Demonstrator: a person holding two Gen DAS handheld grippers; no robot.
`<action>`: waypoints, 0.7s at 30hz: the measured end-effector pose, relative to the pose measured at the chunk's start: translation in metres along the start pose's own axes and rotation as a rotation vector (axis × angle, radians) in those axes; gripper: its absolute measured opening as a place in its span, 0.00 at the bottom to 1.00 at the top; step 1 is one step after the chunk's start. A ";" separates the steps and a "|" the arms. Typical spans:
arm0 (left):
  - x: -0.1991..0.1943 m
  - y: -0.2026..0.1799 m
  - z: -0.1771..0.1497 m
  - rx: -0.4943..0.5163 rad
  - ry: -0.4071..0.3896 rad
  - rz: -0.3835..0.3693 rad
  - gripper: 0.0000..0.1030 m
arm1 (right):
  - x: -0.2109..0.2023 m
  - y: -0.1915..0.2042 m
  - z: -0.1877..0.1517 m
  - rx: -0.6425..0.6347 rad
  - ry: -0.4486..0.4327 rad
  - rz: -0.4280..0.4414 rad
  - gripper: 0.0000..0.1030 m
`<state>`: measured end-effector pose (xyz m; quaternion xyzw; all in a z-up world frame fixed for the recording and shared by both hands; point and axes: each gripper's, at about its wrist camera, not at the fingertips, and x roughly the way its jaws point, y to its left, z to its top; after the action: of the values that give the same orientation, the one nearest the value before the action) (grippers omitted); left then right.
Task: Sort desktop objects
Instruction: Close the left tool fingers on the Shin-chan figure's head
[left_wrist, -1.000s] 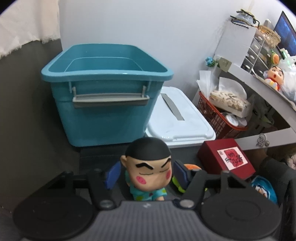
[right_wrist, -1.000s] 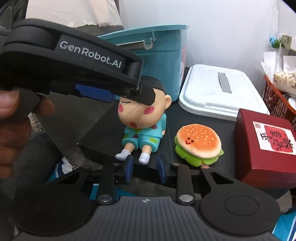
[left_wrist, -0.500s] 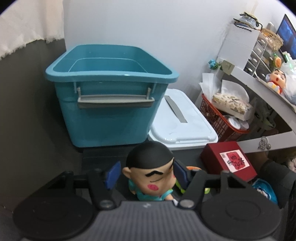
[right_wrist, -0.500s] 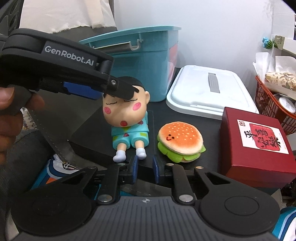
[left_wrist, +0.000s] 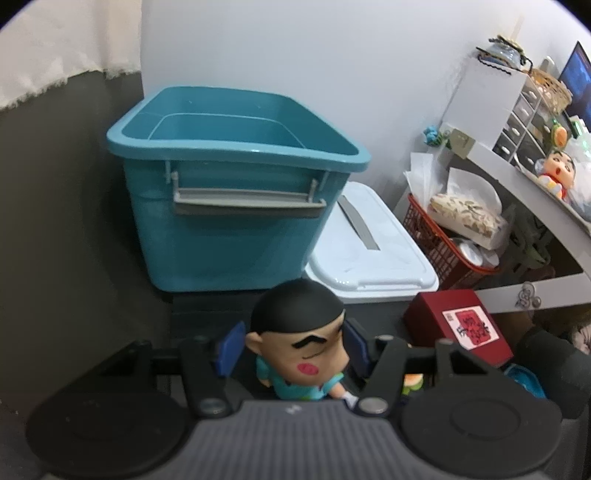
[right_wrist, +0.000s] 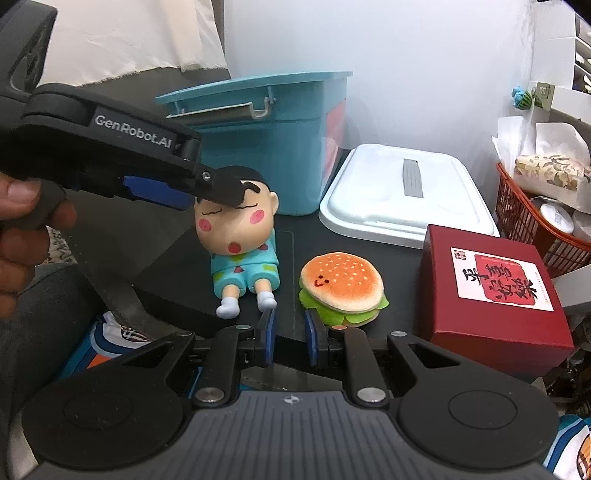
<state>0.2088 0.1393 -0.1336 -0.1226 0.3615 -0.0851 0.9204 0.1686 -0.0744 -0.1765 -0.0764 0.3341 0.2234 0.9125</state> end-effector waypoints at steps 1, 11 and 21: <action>0.000 -0.001 0.000 0.005 -0.002 -0.002 0.60 | 0.000 0.001 0.000 0.002 0.001 0.004 0.19; 0.005 -0.003 0.003 0.017 -0.004 -0.005 0.60 | 0.016 0.012 0.011 -0.012 -0.021 0.028 0.21; 0.005 -0.003 0.003 0.019 -0.002 -0.007 0.60 | 0.026 0.025 0.033 -0.071 -0.048 0.070 0.44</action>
<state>0.2144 0.1360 -0.1342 -0.1151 0.3592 -0.0916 0.9216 0.1938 -0.0333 -0.1674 -0.0918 0.3064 0.2686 0.9086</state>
